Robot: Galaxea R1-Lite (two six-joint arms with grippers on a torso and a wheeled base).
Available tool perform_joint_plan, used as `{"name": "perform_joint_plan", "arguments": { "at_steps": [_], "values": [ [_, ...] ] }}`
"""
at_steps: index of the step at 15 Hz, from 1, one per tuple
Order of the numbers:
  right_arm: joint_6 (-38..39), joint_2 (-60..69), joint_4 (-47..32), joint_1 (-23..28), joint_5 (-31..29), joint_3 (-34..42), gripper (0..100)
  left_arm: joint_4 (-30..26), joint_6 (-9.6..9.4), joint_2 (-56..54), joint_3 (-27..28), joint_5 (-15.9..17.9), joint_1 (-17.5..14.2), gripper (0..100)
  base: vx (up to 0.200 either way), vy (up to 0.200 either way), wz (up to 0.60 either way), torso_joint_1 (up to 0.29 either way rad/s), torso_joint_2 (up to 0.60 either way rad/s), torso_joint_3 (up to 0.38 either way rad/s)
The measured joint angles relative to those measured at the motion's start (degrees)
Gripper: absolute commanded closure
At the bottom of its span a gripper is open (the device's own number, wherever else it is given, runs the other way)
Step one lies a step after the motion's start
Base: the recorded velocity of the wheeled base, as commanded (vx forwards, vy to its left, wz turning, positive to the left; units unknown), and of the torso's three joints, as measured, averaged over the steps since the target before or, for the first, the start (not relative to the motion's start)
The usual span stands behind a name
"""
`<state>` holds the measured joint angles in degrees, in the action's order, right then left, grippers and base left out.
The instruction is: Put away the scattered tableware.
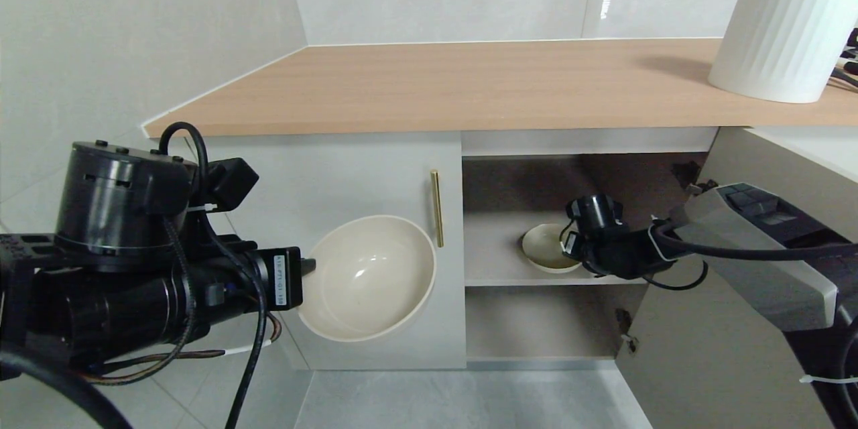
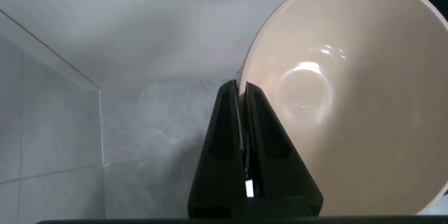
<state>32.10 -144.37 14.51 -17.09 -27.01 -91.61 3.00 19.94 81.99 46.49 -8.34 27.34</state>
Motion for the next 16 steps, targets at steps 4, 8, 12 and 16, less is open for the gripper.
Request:
{"name": "perform_joint_plan", "arguments": {
  "at_steps": [4,8,12,16],
  "values": [
    [0.0,-0.2,0.0,0.0,-0.4,-0.7,0,0.0,0.0,0.3,0.0,0.0,0.0,100,0.0,0.0,0.0,0.0,0.0,0.0],
    [0.7,0.4,0.0,-0.3,-0.4,-0.2,0,0.1,-0.02,0.7,0.0,0.2,0.1,100,0.0,0.0,0.0,0.0,0.0,0.0],
    [0.4,6.5,-0.1,-1.3,1.7,5.7,0,1.2,-0.1,3.1,0.7,0.0,2.1,100,0.0,0.0,0.0,0.0,0.0,0.0],
    [-3.9,20.7,-2.1,-5.6,8.3,18.0,0,3.8,-0.38,9.4,1.9,-2.6,6.1,100,0.0,0.0,0.0,0.0,0.0,0.0]
  ]
}}
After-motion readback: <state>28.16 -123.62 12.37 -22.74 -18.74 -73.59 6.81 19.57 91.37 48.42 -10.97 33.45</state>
